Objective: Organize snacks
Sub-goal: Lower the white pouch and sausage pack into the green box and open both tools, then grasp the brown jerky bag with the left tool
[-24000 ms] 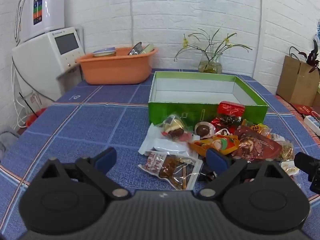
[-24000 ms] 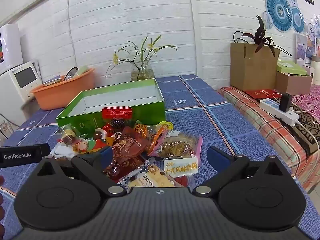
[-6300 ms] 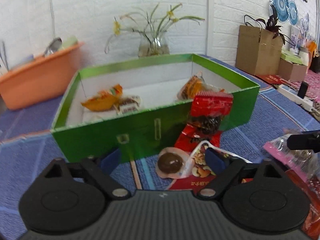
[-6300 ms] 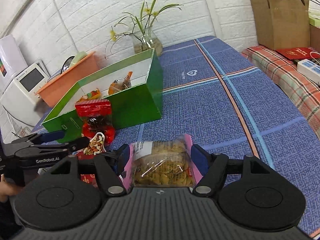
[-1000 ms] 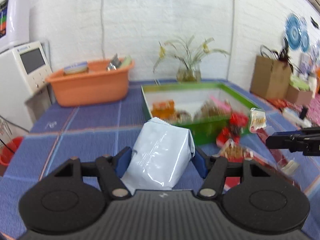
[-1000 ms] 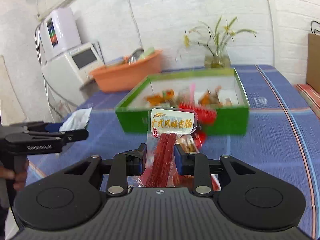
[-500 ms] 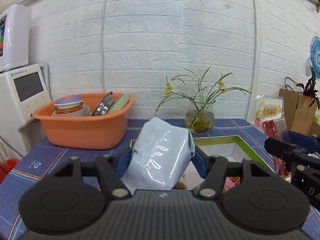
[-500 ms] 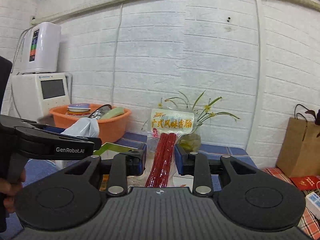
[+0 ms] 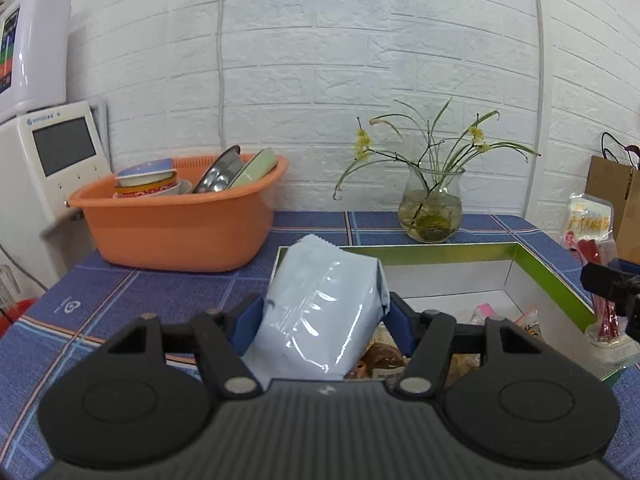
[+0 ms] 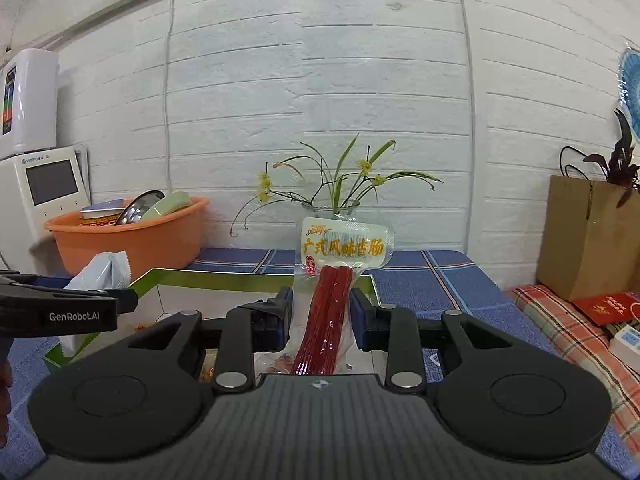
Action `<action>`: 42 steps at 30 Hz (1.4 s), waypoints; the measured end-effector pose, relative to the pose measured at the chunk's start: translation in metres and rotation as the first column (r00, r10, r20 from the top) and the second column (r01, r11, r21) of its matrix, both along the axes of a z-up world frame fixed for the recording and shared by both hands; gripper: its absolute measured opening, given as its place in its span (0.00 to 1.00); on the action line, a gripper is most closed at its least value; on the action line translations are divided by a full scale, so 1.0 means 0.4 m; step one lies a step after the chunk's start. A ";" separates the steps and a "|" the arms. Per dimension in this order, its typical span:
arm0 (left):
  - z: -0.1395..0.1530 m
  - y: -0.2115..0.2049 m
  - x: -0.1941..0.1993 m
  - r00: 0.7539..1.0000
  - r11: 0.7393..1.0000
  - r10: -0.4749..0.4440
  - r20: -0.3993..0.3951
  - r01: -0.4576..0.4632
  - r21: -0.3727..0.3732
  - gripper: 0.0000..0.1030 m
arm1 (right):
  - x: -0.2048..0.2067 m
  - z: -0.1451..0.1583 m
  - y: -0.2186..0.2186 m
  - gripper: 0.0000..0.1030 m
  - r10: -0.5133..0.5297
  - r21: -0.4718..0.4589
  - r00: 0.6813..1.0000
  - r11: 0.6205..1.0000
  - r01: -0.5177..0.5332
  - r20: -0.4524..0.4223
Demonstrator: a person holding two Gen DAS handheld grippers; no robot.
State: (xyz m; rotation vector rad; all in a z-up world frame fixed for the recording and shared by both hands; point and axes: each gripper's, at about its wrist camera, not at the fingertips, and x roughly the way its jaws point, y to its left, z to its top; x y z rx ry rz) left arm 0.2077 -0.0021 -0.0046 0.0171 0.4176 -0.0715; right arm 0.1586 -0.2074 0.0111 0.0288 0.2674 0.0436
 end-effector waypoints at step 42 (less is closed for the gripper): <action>0.003 -0.010 -0.018 0.998 1.000 0.010 0.061 -0.011 0.002 0.78 | 0.054 -0.041 -0.005 0.96 -0.022 0.083 0.999 0.996 0.025 -0.035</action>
